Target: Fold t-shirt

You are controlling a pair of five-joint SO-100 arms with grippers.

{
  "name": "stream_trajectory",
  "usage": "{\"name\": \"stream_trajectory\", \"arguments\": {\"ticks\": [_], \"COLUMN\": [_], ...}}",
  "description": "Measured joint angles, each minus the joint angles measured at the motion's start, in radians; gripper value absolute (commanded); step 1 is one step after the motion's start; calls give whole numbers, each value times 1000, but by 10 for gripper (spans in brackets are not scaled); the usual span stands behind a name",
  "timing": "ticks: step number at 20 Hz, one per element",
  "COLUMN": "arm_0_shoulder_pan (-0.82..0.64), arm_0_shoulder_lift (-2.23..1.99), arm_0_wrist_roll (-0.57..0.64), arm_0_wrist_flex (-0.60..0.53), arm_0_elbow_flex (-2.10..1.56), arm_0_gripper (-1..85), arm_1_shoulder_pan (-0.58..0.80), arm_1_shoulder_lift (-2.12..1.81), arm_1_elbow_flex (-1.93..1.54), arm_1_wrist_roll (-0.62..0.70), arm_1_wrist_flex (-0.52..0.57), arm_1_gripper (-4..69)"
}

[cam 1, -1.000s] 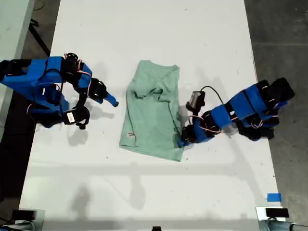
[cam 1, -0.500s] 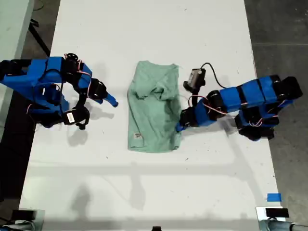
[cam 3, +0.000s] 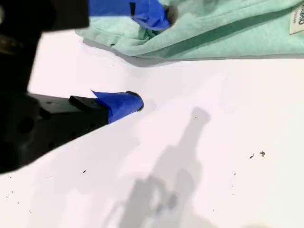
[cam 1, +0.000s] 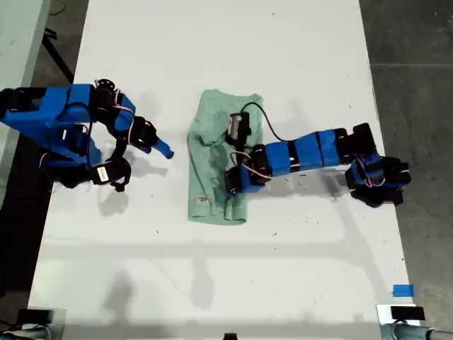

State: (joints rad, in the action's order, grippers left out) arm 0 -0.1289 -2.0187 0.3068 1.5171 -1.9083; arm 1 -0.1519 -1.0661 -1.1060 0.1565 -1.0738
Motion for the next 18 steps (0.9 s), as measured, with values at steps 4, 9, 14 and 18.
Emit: {"name": "stream_trajectory", "arguments": {"ticks": [4,9,14,18], "arm_0_shoulder_pan": [0,0,25,64], "arm_0_shoulder_lift": [0,18,55,66], "arm_0_wrist_roll": [0,0,0,-17], "arm_0_wrist_flex": [-15,-28,-20,-9], "arm_0_elbow_flex": [0,18,140,186], "arm_0_gripper": [283,284,278,273], "arm_1_shoulder_pan": [21,156,253,258], "arm_1_shoulder_lift": [-20,-206,-400,-522], "arm_1_elbow_flex": [173,225,183,46], "arm_1_wrist_roll": [112,179,210,206], "arm_1_wrist_flex": [-143,-350,-514,-517], "arm_1_gripper": [238,229,266,141]}}
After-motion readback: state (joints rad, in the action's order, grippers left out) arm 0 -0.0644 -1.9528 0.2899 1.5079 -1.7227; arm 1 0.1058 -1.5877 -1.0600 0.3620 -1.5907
